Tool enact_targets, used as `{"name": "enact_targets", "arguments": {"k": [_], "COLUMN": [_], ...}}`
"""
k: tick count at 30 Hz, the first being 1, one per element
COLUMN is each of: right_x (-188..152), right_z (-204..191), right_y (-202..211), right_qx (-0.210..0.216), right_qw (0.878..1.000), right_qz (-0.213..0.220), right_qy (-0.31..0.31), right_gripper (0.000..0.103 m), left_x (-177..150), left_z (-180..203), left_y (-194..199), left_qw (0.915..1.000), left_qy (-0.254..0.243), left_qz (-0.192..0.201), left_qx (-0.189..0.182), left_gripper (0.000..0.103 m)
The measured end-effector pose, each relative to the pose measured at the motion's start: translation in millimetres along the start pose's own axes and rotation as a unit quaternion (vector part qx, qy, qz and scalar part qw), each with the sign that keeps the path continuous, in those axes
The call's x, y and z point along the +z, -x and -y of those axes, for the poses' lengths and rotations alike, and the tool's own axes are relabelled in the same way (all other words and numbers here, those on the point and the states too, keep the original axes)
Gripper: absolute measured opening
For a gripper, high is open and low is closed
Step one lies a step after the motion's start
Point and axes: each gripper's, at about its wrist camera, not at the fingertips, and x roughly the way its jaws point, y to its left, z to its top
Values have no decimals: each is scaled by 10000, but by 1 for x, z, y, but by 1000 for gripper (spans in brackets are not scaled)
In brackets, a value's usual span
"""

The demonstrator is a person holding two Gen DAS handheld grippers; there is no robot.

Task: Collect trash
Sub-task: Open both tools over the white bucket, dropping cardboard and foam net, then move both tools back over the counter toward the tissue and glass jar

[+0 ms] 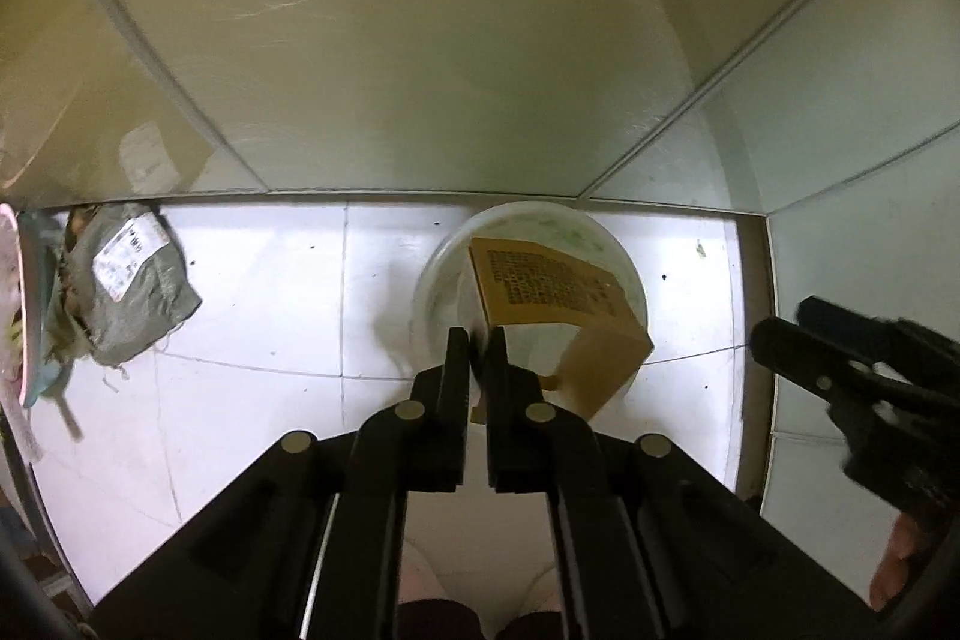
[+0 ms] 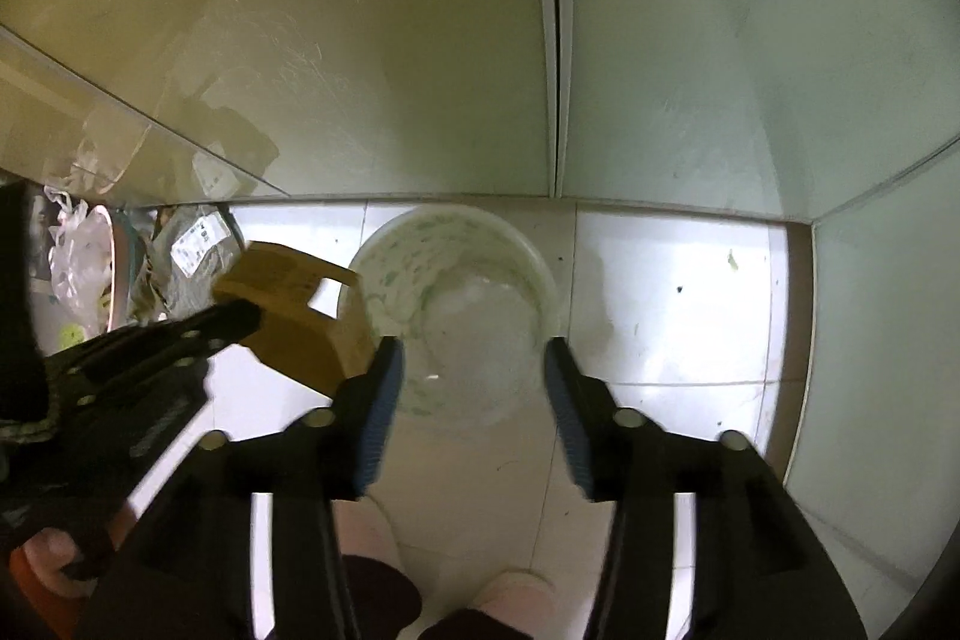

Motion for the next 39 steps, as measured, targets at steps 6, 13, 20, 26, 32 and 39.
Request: {"name": "enact_targets", "arguments": {"k": [6, 13, 20, 26, 32, 39], "right_x": [6, 9, 19, 29, 37, 38], "right_z": [4, -1, -28, -55, -81, -112], "right_y": [12, 71, 167, 278, 394, 499], "right_qx": [-5, 44, 38, 72, -10, -188], "right_qw": [9997, 9987, 9974, 9945, 9867, 9708], "right_qz": [215, 411, 684, 1042, 1625, 2393], "right_qy": [-146, -292, -199, -127, -38, 17], "right_gripper": [58, 58, 58, 58, 58, 58], "left_x": [0, -1, 9, 26, 44, 61], "left_z": [4, 10, 20, 38, 46, 39], "left_y": [-7, 59, 187, 314, 447, 569], "left_qw": [9997, 9997, 9990, 9960, 9867, 9688], "left_qy": [-118, -145, -138, -235, -407, -567], "left_qz": [-210, -137, 358, 821, 1552, 2397], "left_qx": [-47, -126, -236, -247, -266, -272], "left_gripper": [23, 24, 42, 50, 55, 62]}}
